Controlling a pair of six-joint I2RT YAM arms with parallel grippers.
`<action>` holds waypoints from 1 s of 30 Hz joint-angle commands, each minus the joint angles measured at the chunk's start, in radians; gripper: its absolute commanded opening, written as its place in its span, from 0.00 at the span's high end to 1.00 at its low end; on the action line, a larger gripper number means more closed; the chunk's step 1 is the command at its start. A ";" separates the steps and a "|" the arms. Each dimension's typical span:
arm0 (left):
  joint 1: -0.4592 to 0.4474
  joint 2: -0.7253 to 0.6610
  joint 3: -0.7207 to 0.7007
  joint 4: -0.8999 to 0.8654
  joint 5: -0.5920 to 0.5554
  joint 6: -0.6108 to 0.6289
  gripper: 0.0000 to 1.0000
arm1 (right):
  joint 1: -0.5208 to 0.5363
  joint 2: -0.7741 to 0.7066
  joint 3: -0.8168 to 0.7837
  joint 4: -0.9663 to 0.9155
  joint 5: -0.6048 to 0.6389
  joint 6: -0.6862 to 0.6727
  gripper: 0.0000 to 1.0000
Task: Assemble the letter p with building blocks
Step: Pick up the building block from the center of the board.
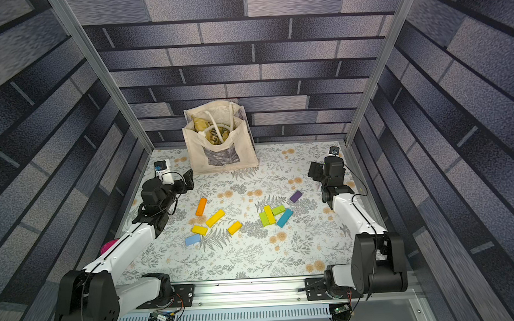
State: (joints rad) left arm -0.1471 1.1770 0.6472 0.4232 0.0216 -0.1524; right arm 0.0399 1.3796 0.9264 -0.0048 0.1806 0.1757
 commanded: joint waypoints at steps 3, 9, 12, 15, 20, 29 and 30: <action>-0.174 0.136 0.171 -0.235 0.019 -0.080 0.00 | 0.004 0.123 0.069 -0.445 -0.291 0.066 0.09; -0.320 0.378 0.367 -0.350 0.077 -0.161 0.00 | 0.082 0.090 0.014 -0.505 -0.339 0.114 0.19; -0.369 0.485 0.451 -0.387 0.102 -0.190 0.00 | 0.136 0.061 -0.006 -0.563 -0.329 0.132 0.21; -0.411 0.556 0.506 -0.394 0.103 -0.189 0.00 | 0.176 0.020 -0.052 -0.590 -0.325 0.180 0.23; -0.437 0.604 0.561 -0.411 0.106 -0.189 0.01 | 0.230 -0.042 -0.136 -0.595 -0.294 0.281 0.27; -0.434 0.615 0.568 -0.404 0.149 -0.199 0.17 | 0.343 -0.031 -0.223 -0.498 -0.262 0.428 0.28; -0.434 0.613 0.568 -0.408 0.153 -0.198 0.19 | 0.356 -0.028 -0.225 -0.484 -0.258 0.441 0.28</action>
State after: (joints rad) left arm -0.5873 1.7908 1.1931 0.0357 0.1471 -0.3351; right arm 0.3706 1.3426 0.7166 -0.5350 -0.1028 0.5449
